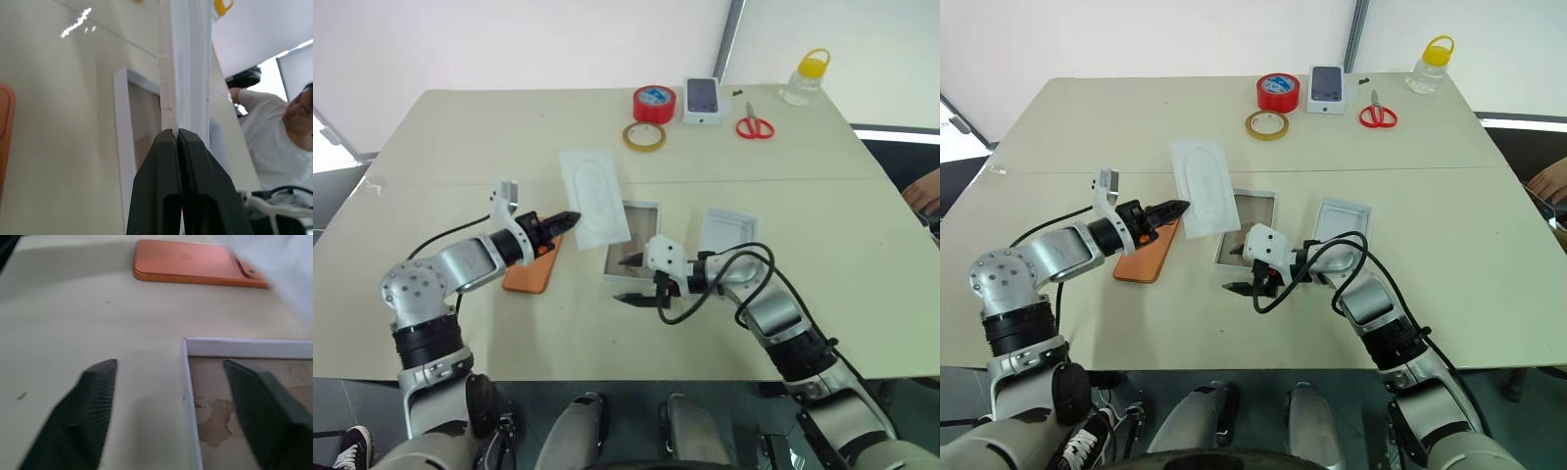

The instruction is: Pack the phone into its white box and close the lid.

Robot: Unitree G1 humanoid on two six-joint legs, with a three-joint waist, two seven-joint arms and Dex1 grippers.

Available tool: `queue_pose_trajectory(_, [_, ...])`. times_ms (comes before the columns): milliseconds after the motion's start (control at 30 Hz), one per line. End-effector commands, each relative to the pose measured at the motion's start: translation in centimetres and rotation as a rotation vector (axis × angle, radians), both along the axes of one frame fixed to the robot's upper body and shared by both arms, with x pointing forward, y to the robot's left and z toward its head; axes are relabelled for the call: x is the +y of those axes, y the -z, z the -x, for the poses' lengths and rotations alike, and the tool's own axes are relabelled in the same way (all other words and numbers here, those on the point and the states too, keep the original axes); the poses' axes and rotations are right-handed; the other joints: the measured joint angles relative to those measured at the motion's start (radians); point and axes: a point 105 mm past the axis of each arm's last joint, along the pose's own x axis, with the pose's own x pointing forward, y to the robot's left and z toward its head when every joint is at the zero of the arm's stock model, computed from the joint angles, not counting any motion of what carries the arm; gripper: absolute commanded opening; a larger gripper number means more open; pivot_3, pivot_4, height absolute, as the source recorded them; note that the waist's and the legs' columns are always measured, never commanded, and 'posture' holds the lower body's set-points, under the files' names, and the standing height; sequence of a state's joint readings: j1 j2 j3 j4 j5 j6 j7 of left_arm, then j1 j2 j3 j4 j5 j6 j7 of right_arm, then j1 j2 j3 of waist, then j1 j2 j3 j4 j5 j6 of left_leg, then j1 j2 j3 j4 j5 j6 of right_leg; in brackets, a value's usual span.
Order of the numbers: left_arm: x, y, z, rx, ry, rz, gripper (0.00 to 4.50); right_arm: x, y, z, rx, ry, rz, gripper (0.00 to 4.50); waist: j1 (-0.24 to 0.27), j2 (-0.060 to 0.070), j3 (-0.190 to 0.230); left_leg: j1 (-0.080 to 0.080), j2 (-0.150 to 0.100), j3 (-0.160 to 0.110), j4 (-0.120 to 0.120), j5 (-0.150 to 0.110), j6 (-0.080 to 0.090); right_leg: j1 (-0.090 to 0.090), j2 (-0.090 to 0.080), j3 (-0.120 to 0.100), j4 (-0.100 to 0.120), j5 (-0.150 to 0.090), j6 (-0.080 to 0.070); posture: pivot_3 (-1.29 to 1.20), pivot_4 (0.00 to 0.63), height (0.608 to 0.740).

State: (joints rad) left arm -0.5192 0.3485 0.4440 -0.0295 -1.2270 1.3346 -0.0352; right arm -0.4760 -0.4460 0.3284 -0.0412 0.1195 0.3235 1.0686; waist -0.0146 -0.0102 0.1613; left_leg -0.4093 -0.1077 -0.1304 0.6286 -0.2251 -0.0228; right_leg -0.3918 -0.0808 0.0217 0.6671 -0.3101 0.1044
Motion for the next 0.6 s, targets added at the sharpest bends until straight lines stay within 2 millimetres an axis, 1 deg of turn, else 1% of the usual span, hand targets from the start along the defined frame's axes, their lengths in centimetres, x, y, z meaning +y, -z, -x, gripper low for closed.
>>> queue_pose_trajectory(33, [-0.8,-0.5,0.8,-0.048,0.087,-0.044,0.00,-2.1,-4.1,0.5,-0.060,-0.023,-0.074,3.47,0.002,0.000,0.000,0.000,0.000,0.000,0.000,0.000,0.000,0.000,0.000,0.000,0.000,0.000,0.000,0.00,0.150,0.740])
queue_pose_trajectory(133, [-1.1,-0.2,0.3,-0.047,0.105,-0.059,0.00,-4.7,-5.0,0.5,-0.045,0.006,-0.053,3.47,0.004,0.000,0.000,0.000,0.000,0.000,0.000,-0.001,0.001,0.001,0.000,0.000,-0.001,0.000,0.000,0.00,0.150,0.740])
queue_pose_trajectory(233, [-1.9,-0.4,-0.3,-0.051,0.139,-0.051,0.00,-7.1,-5.3,-0.6,-0.080,0.089,-0.041,3.47,0.003,0.000,0.000,0.000,0.000,0.000,0.000,-0.002,0.003,0.000,0.000,0.000,-0.001,0.000,0.000,0.00,0.150,0.740])
queue_pose_trajectory(300, [-2.8,-0.2,-0.7,-0.047,0.172,-0.049,0.00,-8.3,-6.2,-1.9,-0.128,0.187,-0.112,3.47,0.000,0.000,0.000,0.000,0.000,0.000,0.000,-0.002,0.003,0.001,0.000,0.000,-0.001,0.000,0.000,0.00,0.150,0.740])
queue_pose_trajectory(367, [-3.5,0.0,-0.9,-0.033,0.199,-0.027,0.00,-8.6,-6.8,-2.6,-0.153,0.234,-0.160,3.47,0.000,0.000,0.000,0.000,0.000,0.000,0.000,-0.001,0.003,0.000,0.000,0.000,-0.001,0.000,0.000,0.00,0.150,0.740])
queue_pose_trajectory(467, [-4.0,0.7,-1.3,-0.028,0.210,-0.048,0.00,-8.5,-7.5,-2.7,-0.183,0.258,-0.203,3.47,-0.003,0.000,0.000,0.000,0.000,0.000,-0.001,0.000,0.000,0.000,0.000,0.000,-0.001,0.000,0.000,0.00,0.150,0.740])
queue_pose_trajectory(567, [-4.2,0.7,-1.3,-0.031,0.223,-0.034,0.93,-8.5,-7.3,-2.6,-0.189,0.271,-0.204,3.51,0.000,0.000,0.000,-0.001,0.000,0.000,-0.002,0.000,0.000,-0.001,0.000,0.000,-0.001,0.000,0.000,0.00,0.150,0.740])
queue_pose_trajectory(600, [-4.2,0.6,-1.3,-0.030,0.225,-0.028,1.40,-8.6,-7.2,-2.6,-0.179,0.274,-0.203,3.51,0.001,0.000,0.000,-0.001,0.000,0.000,-0.001,0.000,0.000,-0.001,0.000,0.000,-0.001,0.000,0.000,0.00,0.150,0.740])
